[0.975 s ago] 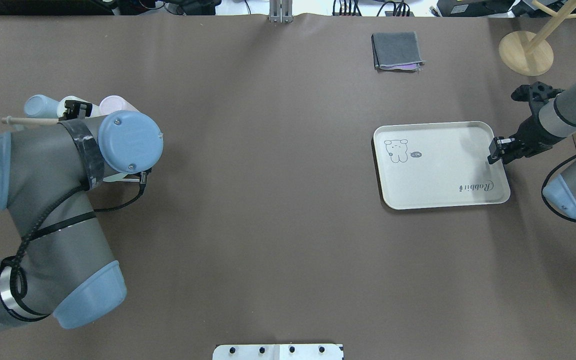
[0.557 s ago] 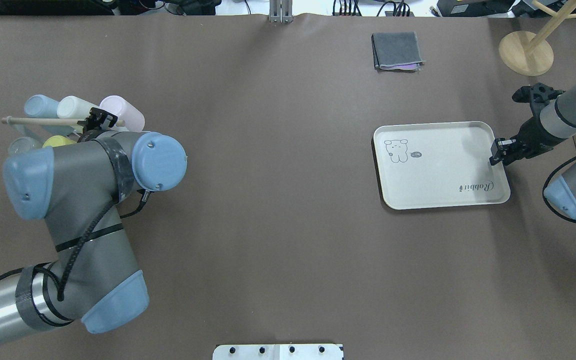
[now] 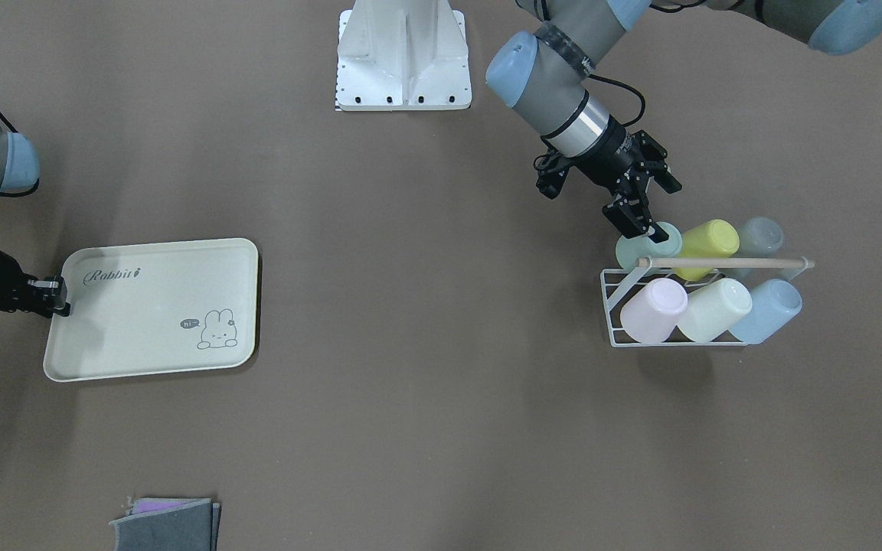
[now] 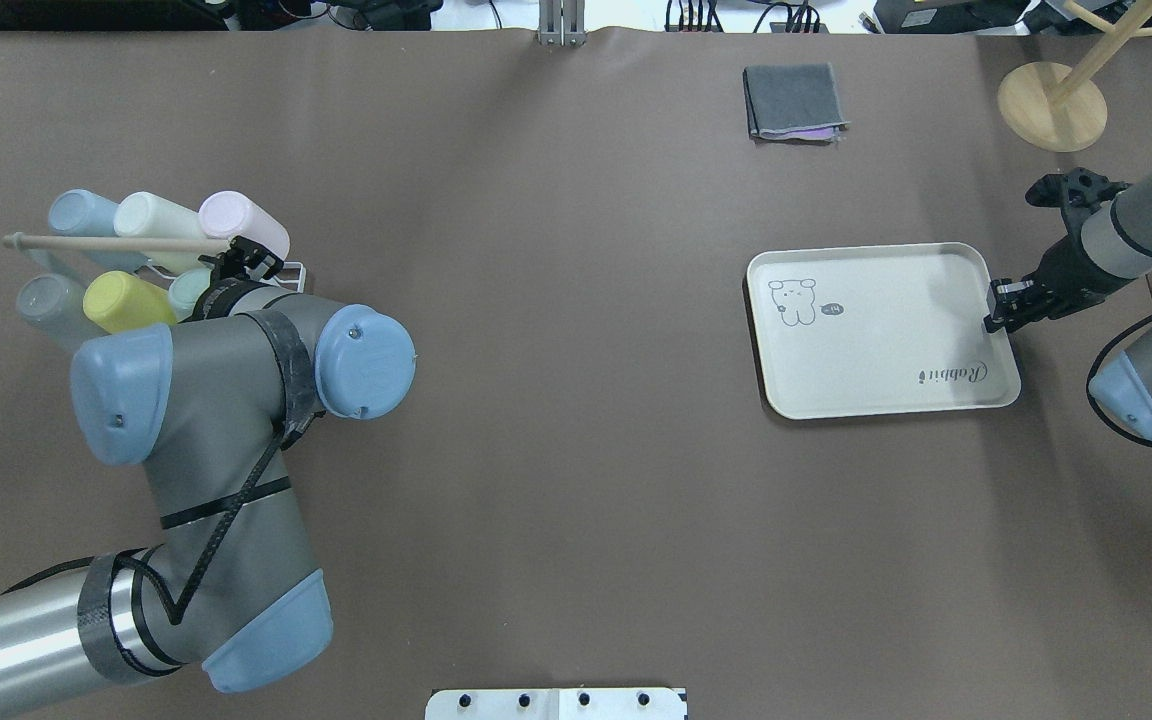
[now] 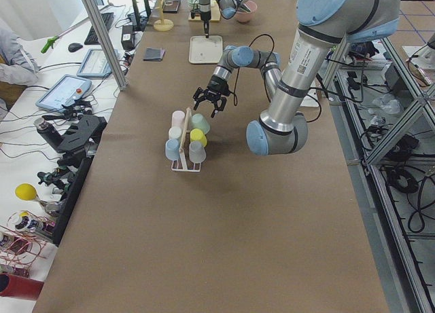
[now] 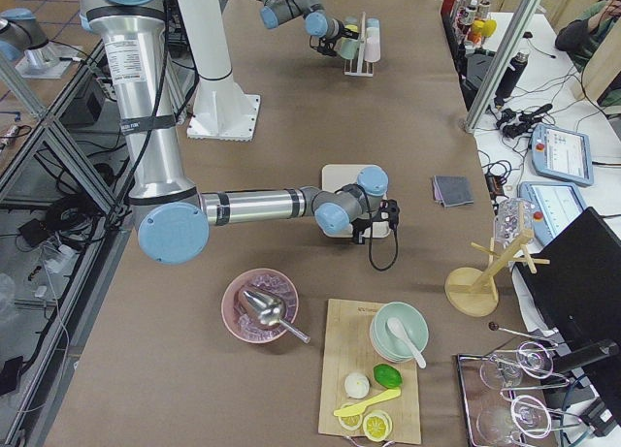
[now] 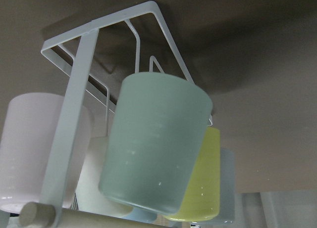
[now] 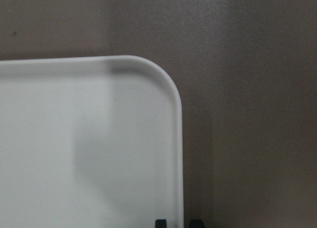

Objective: Pick up and place green cup on tray

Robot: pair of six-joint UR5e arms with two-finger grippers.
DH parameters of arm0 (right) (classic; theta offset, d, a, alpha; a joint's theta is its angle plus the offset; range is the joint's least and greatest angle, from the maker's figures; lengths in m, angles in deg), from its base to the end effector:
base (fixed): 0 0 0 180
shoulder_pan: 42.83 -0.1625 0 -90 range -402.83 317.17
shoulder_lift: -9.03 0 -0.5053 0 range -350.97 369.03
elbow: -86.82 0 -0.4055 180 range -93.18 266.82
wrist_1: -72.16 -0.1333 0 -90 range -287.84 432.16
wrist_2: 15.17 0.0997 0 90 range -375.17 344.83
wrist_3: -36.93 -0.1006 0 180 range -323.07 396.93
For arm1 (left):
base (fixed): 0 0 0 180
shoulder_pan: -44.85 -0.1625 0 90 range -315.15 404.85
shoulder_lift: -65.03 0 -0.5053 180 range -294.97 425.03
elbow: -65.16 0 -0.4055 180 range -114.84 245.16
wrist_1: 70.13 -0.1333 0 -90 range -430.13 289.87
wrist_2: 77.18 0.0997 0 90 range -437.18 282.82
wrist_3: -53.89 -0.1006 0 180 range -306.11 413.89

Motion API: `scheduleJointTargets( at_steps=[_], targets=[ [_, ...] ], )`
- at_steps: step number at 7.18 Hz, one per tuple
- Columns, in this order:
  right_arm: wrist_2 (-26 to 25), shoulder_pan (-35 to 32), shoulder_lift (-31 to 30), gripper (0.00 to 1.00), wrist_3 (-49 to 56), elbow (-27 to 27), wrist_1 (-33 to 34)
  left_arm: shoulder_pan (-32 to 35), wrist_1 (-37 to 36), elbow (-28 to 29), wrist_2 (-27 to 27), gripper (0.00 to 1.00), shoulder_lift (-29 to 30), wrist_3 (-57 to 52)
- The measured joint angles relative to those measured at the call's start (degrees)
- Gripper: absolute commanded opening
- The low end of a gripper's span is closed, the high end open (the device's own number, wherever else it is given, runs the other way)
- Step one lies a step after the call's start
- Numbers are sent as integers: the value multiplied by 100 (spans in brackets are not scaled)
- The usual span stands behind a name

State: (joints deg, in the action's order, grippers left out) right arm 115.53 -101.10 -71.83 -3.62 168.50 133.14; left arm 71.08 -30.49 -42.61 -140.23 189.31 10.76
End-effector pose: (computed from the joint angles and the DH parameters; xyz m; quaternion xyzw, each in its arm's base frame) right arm -0.2633 -0.5546 0.6721 -0.0032 -0.4137 -0.0196 0.9102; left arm 0.4917 -0.4417 0.3470 0.0558 -0.2267 0.7791 0.5818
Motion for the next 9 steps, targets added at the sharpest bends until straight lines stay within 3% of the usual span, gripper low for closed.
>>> scheduleJointTargets(
  at_steps=[2,5,7,9],
  targets=[
    [-10,0,-16,26,3,2,1,-147,-18,219,169,93,137,-2],
    [1,0,-19,1,45,-29,8,-328,-23,1067,650,92,469,77],
    [18,-26,-11,0,295,-59,17,-371,-119,1521,981,89,588,448],
    [373,-254,19,0,369,-34,9,-438,-478,1845,1034,89,715,1067]
  ],
)
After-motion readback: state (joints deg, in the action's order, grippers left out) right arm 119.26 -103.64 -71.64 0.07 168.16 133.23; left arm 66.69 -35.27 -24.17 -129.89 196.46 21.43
